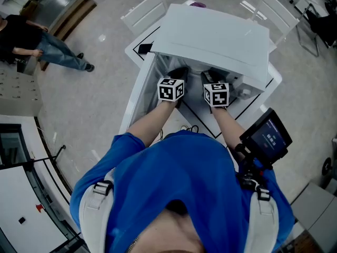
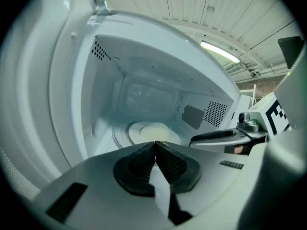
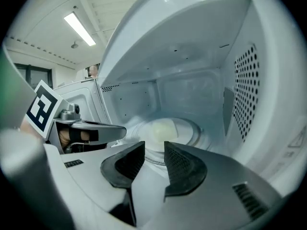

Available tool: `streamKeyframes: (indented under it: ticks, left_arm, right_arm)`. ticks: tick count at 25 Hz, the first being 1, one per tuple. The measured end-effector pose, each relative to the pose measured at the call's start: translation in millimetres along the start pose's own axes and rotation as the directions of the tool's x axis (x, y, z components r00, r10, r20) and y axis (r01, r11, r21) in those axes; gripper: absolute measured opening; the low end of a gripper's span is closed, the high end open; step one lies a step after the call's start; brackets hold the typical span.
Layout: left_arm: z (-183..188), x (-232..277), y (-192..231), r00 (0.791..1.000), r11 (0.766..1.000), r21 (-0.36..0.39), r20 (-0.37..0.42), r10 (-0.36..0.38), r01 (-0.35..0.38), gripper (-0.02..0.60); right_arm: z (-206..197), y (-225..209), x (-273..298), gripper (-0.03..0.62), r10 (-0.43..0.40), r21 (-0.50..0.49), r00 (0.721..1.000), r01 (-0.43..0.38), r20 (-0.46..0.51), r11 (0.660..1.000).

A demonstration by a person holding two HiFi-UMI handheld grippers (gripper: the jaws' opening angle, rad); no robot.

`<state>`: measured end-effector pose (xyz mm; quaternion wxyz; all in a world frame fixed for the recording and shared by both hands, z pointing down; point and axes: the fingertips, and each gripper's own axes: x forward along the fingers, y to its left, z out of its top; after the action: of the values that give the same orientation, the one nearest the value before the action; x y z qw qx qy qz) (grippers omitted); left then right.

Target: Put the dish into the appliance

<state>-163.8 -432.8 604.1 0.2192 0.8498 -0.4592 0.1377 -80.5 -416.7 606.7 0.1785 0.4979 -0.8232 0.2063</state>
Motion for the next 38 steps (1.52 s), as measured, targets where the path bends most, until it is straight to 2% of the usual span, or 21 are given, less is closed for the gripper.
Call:
streamKeyframes:
  ticks: [4, 7, 11, 23, 32, 38]
  left_arm:
    - [-5, -5, 4, 1.0, 1.0, -0.02, 0.01, 0.008, -0.008, 0.007]
    - [-8, -13, 2, 1.0, 0.999, -0.035, 0.019, 0.011, -0.01, 0.008]
    - [-8, -43, -20, 0.999, 0.999, -0.044, 0.044, 0.023, -0.021, 0.006]
    - [-25, -104, -62, 0.992, 0.995, -0.095, 0.116, 0.045, -0.034, 0.006]
    - [-22, -122, -76, 0.985, 0.993, -0.115, 0.168, 0.034, -0.015, 0.006]
    - [-23, -124, -81, 0.982, 0.992, -0.125, 0.185, 0.03, -0.006, 0.006]
  right_arm:
    - [-2, 4, 2, 0.127, 0.018, 0.002, 1.0, -0.018, 0.003, 1.0]
    - [-4, 7, -3, 0.078, 0.026, 0.003, 1.0, -0.026, 0.006, 1.0]
    - [-7, 14, -38, 0.003, 0.033, 0.011, 0.999, -0.033, 0.028, 0.999]
    - [-24, 20, -111, 0.002, 0.078, 0.046, 0.995, -0.082, 0.07, 0.996]
    - [-28, 17, -139, 0.002, 0.101, 0.11, 0.989, -0.113, 0.104, 0.988]
    - [-26, 22, -146, 0.002, 0.121, 0.114, 0.985, -0.135, 0.124, 0.984]
